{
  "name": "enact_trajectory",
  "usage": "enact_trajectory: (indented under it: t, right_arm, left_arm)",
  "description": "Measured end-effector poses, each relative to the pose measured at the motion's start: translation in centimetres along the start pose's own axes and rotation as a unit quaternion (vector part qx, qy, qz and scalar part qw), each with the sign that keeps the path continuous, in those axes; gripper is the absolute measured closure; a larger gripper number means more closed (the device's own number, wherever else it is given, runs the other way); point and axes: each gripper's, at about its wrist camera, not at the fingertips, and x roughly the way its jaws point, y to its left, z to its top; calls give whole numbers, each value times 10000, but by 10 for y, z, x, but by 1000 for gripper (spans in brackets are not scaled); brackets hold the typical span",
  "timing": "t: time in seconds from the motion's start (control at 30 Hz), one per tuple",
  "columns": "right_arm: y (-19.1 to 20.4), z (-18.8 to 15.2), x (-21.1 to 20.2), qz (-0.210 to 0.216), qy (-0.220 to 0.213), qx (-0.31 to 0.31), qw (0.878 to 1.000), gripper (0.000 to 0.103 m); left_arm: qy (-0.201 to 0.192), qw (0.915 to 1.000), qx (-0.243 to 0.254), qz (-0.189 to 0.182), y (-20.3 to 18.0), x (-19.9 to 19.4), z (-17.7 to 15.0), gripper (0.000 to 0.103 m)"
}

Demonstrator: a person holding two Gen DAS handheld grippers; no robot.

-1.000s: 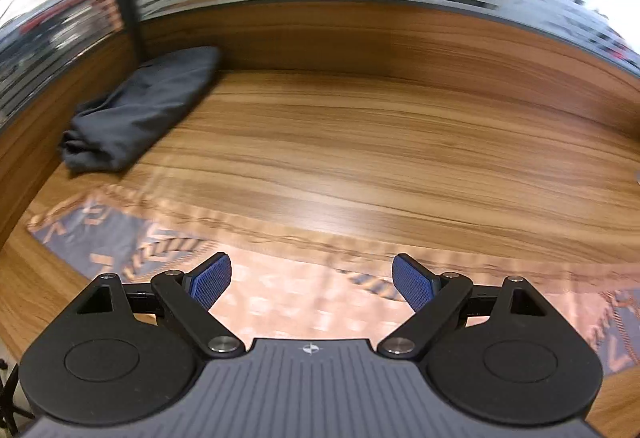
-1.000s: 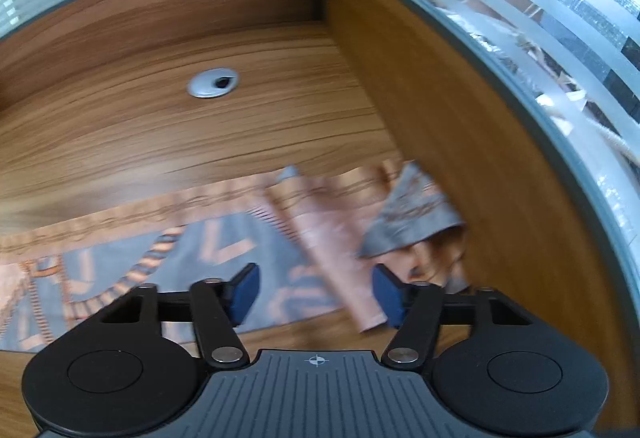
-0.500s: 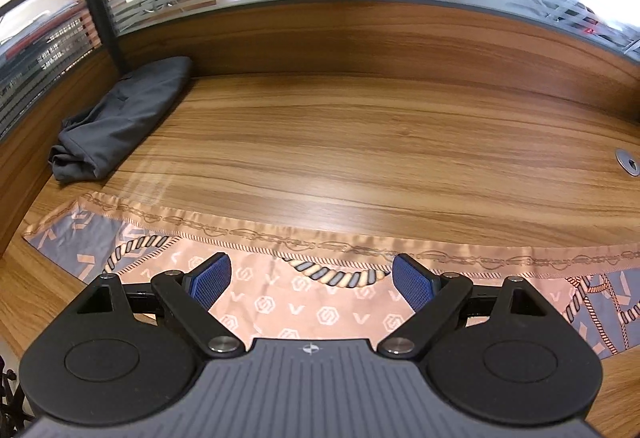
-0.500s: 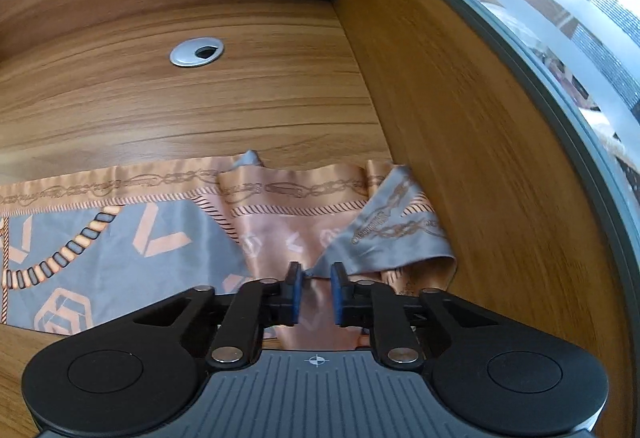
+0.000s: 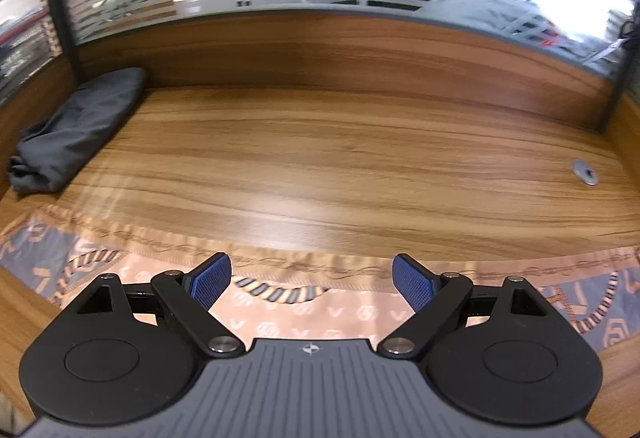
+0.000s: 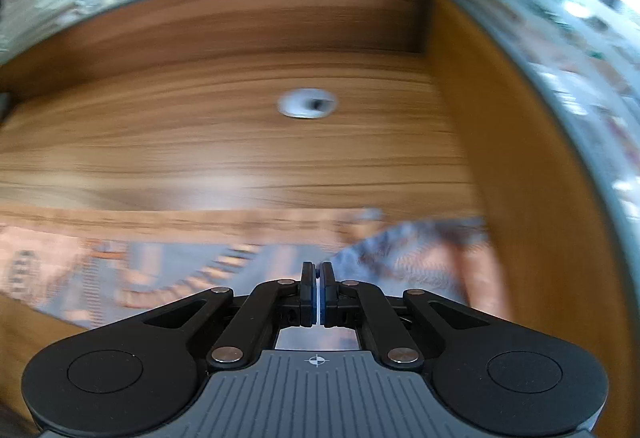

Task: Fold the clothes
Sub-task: 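Fold the grey scarf end over the scarf body with the right gripper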

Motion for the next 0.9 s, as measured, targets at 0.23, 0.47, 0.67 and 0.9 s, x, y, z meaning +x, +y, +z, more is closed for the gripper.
enact_trajectory:
  t: [0.23,0.47,0.67,0.9]
  right_arm:
    - [71,22,25,1137,246,-109,9932,99]
    - [138,45,46,2115,498,-161,9760,99]
    - [189,54,56,2528,629,-453,9644,99]
    - [208,54,60,2594,777,-864,9587,80]
  left_arm:
    - [-58,9977,275,-618,-7,-9,-11,11]
    - [-55,9943,397,-983,-11,-13,-24,11]
    - [7,9925,418,-1146,-14,-9,-32,11]
    - [42,9918,570,-1145,-21,1,-40,12]
